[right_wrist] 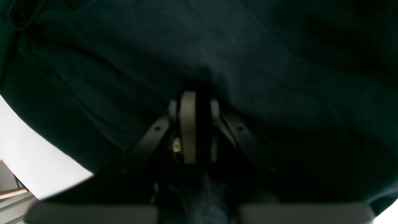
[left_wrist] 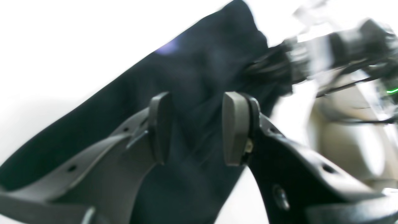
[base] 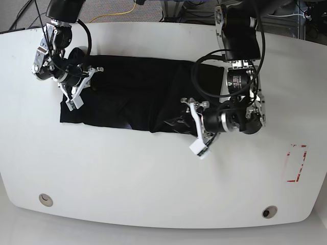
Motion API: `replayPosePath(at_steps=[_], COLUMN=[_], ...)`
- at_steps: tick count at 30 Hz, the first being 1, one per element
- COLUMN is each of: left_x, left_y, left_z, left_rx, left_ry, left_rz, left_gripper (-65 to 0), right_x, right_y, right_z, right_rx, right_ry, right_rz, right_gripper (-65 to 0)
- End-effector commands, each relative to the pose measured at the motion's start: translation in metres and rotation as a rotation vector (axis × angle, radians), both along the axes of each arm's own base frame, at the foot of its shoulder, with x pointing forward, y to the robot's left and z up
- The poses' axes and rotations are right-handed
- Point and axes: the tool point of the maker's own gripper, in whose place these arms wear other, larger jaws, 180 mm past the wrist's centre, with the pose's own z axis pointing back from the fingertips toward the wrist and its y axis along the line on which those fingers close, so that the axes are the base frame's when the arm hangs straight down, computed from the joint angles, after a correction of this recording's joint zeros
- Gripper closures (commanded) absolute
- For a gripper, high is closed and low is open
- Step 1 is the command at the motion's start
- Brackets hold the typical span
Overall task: Layout the t-shirt on the table in an organized manner, then fold the t-shirt properly
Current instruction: 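Lower the folded end onto the shirt's middle with the left gripper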
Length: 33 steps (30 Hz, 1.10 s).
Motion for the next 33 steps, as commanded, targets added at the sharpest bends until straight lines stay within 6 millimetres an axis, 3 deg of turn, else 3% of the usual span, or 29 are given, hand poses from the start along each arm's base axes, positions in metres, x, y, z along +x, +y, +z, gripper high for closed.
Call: replayPosePath(at_steps=[1, 7, 11, 19, 23, 33], left_x=[0.011, 0.015, 0.012, 0.002, 0.0, -0.02], left_y=[0.017, 0.05, 0.059, 0.06, 0.061, 0.042], left_z=[0.01, -0.009, -0.02, -0.033, -0.036, -0.053], left_rx=[0.022, 0.098, 0.112, 0.104, 0.1, 0.134], left_ry=[-0.053, -0.009, 0.043, 0.13, 0.157, 0.202], left_rz=[0.03, 0.14, 0.193, 0.249, 0.267, 0.201], left_gripper=[-24.3, -13.3, -12.6, -11.5, -5.0, -4.0], right_x=[0.005, 0.005, 0.004, 0.003, 0.003, 0.003], right_y=[0.001, 0.0, 0.0, 0.0, 0.0, 0.0], right_z=[0.005, 0.005, 0.005, 0.004, 0.004, 0.004], right_rx=[0.0, -0.001, -0.001, 0.001, 0.001, 0.001], right_ry=[-0.019, -0.02, -0.017, -0.017, -0.017, -0.017], right_rz=[0.0, -0.004, -0.004, -0.005, -0.005, -0.005], right_gripper=[-6.2, -6.2, -6.2, -6.2, -6.2, -6.2])
